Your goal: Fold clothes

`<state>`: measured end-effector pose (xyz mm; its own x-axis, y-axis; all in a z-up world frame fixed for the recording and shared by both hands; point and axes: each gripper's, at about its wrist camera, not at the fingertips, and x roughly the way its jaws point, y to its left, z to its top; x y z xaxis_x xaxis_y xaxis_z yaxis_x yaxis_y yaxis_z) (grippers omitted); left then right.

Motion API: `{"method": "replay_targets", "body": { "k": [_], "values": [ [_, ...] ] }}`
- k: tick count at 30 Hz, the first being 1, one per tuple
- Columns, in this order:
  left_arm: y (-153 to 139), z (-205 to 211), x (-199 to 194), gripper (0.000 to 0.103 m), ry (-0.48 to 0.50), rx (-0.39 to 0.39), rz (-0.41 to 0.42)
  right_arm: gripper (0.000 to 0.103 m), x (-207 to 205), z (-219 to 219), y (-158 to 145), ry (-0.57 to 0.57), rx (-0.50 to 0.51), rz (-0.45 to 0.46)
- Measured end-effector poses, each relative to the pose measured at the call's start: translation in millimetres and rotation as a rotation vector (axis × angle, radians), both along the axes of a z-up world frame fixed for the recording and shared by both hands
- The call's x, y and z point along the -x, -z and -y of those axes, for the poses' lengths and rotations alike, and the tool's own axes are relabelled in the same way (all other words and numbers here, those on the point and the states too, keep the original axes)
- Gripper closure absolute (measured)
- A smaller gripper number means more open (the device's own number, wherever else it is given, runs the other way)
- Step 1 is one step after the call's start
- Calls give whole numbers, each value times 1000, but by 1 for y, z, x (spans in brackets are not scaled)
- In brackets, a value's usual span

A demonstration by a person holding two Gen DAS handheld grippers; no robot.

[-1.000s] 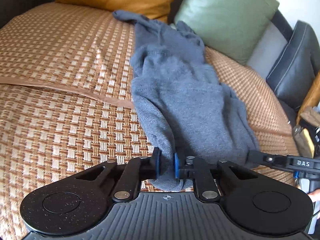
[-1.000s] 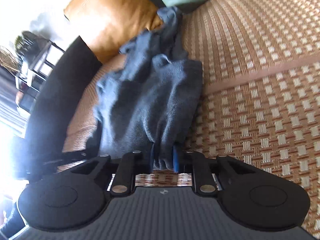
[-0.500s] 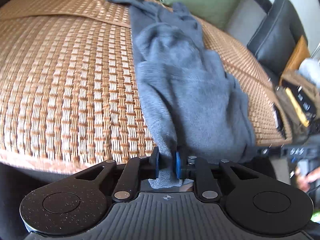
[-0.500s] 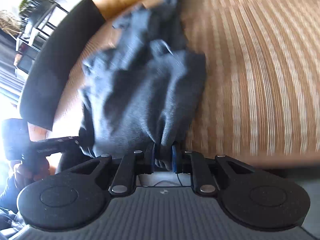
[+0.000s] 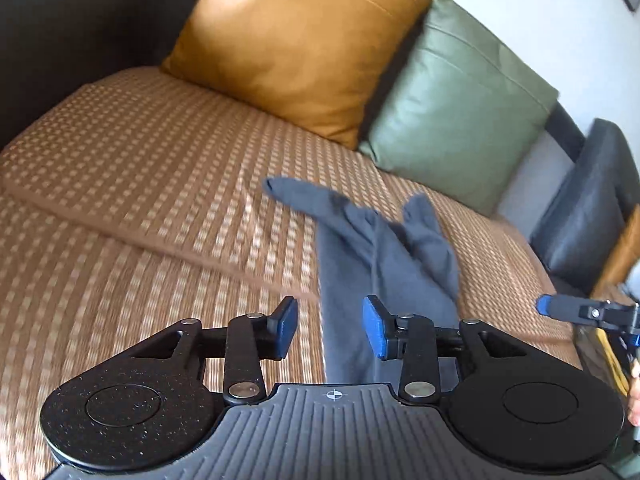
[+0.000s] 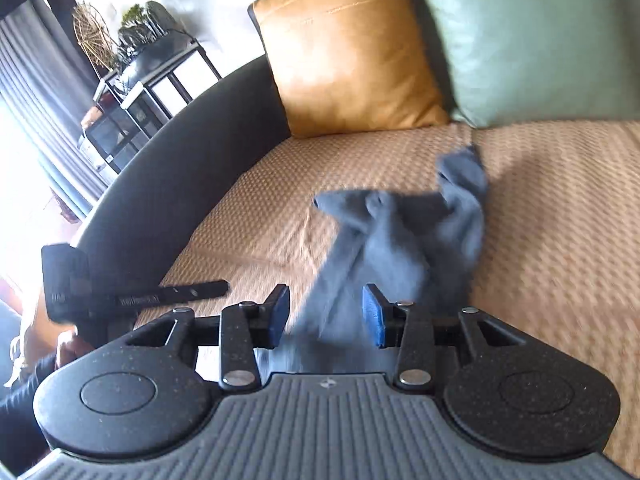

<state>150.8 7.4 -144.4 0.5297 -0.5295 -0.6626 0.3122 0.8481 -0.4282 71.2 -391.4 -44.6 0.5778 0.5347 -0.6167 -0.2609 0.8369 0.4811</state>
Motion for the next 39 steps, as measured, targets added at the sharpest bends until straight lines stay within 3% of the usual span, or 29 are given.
{"method": "replay_targets", "body": {
  "k": [6, 11, 15, 17, 21, 24, 32, 35, 37, 39],
  "values": [
    [31, 16, -70, 48, -35, -9, -31, 48, -124, -24, 46, 0, 58, -62],
    [41, 19, -93, 48, -31, -23, -17, 47, -185, -24, 101, 57, 44, -159],
    [43, 29, -103, 48, -11, -36, -9, 48, -190, -23, 117, 49, -36, -169],
    [41, 36, -107, 48, -5, -51, 2, 98, -189, -25, 119, 24, -33, -190],
    [33, 45, -113, 50, 3, -55, 26, 99, -167, -8, 101, 97, -13, -88],
    [27, 56, -120, 52, 28, -56, 36, 99, -155, 6, 97, 154, 34, -67],
    [39, 119, -128, 54, 156, -77, 28, 99, -142, 23, 119, 227, 85, -102],
    [66, 144, -147, 54, 146, -139, -24, 94, -140, 27, 121, 215, 47, -89],
    [71, 151, -149, 54, 152, -166, 15, 92, -136, 32, 114, 209, 3, -59],
    [63, 151, -150, 54, 152, -168, 0, 88, -130, 42, 100, 237, 2, -9]
  ]
}}
